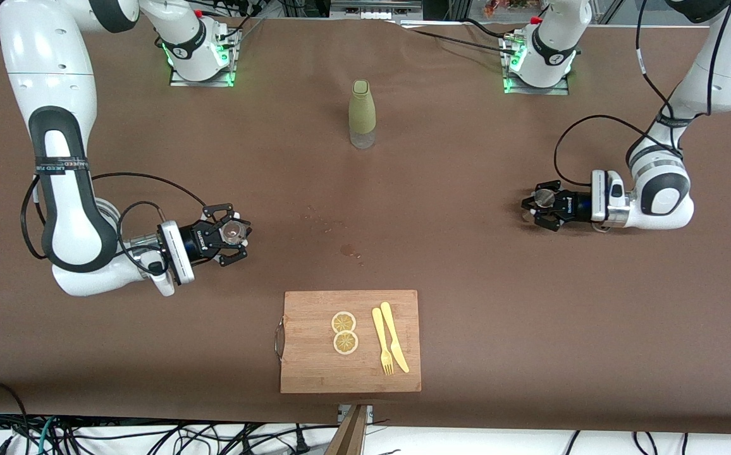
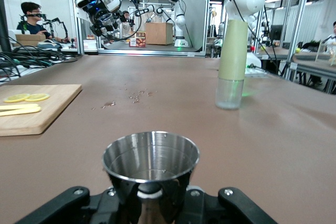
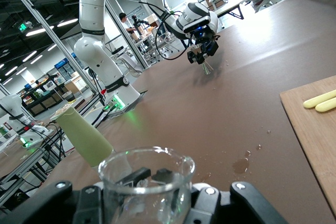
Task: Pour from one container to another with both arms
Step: 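Lift the beaker with the right gripper while the left gripper lifts the jigger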
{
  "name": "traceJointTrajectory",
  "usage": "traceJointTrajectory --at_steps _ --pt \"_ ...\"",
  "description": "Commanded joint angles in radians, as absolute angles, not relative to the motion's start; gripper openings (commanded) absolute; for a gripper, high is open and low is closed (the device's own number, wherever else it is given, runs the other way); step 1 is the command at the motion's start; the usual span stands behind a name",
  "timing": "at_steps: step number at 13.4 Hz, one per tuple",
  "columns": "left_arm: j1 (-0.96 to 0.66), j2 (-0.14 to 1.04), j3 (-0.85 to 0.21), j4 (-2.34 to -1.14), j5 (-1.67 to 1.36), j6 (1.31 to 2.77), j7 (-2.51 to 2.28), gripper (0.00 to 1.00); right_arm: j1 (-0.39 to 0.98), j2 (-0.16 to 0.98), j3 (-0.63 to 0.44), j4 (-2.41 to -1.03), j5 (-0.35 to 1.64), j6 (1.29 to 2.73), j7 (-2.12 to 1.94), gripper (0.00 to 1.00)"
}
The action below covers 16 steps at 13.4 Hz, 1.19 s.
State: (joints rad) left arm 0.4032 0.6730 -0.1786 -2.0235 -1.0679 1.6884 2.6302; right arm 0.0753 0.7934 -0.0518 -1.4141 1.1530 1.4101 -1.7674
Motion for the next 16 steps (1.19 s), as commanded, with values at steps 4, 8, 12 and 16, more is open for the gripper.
traceJointTrajectory --at_steps 4,8,12,16 --pt "0.376 0.623 -0.36 -1.985 -1.136 1.869 2.464 0.0 0.066 0.761 -0.077 -1.41 1.128 1.301 -1.741 0.06" --pt "0.298 0.638 -0.432 -1.96 -1.316 2.018 2.445 0.0 0.064 0.738 -0.09 -1.41 1.049 1.235 -1.752 0.06" --pt "0.149 0.686 -0.456 -1.905 -1.53 2.181 2.444 0.0 0.066 0.726 -0.089 -1.41 1.031 1.166 -1.756 0.06" --pt "0.026 0.718 -0.456 -1.839 -1.673 2.298 2.442 0.0 0.08 0.721 -0.077 -1.413 0.962 1.123 -1.756 0.06"
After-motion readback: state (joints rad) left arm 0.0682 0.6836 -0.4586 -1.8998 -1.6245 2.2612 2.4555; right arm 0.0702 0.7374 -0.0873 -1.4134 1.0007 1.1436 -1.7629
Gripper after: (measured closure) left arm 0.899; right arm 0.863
